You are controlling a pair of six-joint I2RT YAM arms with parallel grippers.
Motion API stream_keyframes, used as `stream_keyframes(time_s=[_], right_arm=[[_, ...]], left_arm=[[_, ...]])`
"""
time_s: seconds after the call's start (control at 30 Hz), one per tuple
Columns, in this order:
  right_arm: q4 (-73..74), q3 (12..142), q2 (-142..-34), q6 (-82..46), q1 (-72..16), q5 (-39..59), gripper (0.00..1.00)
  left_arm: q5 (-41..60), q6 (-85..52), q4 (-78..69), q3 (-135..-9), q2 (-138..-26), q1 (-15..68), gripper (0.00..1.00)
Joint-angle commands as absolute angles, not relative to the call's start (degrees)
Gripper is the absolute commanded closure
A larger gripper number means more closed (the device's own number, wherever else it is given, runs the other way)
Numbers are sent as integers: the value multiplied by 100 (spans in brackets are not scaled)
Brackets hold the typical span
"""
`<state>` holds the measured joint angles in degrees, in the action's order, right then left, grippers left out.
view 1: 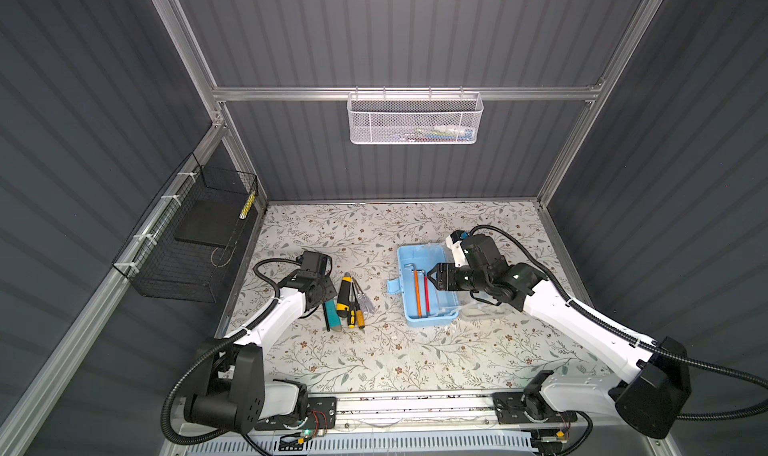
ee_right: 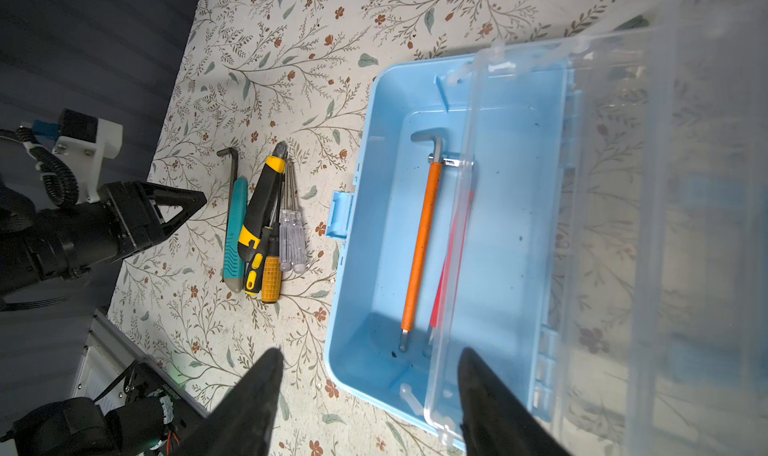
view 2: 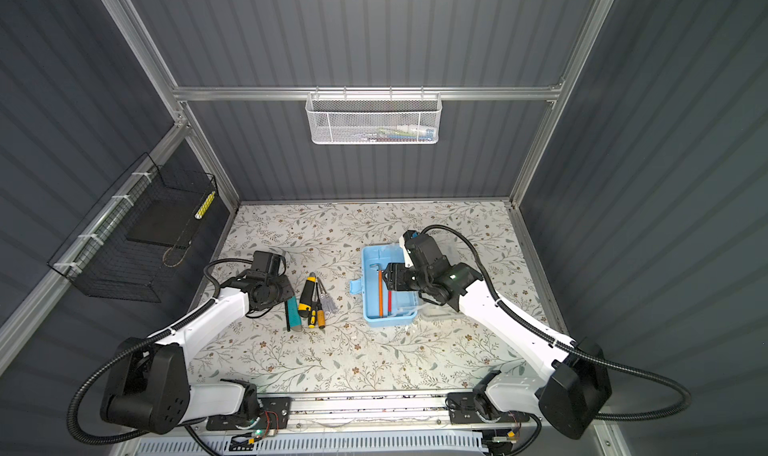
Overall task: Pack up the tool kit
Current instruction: 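Withdraw the left gripper back over the remaining tools, then grasp the black hex key with the left gripper while right holds lid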
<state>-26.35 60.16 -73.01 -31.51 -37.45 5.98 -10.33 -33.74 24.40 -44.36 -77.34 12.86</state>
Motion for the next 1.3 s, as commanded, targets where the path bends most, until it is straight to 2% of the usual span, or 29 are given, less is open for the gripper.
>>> stream_keyframes(time_s=[0.0, 0.33, 1.27], right_arm=[[-2516, 5933, -7388, -3232, -3762, 640, 33], [-2471, 5933, -7545, -3216, -3766, 611, 33], [-2257, 5871, -7831, -3295, -3698, 801, 32]], left_arm=[[-792, -3168, 2159, -4327, -7940, 1124, 69], [-765, -3085, 1943, -4146, -8206, 903, 75], [-877, -2853, 1862, -4242, -8780, 905, 79]])
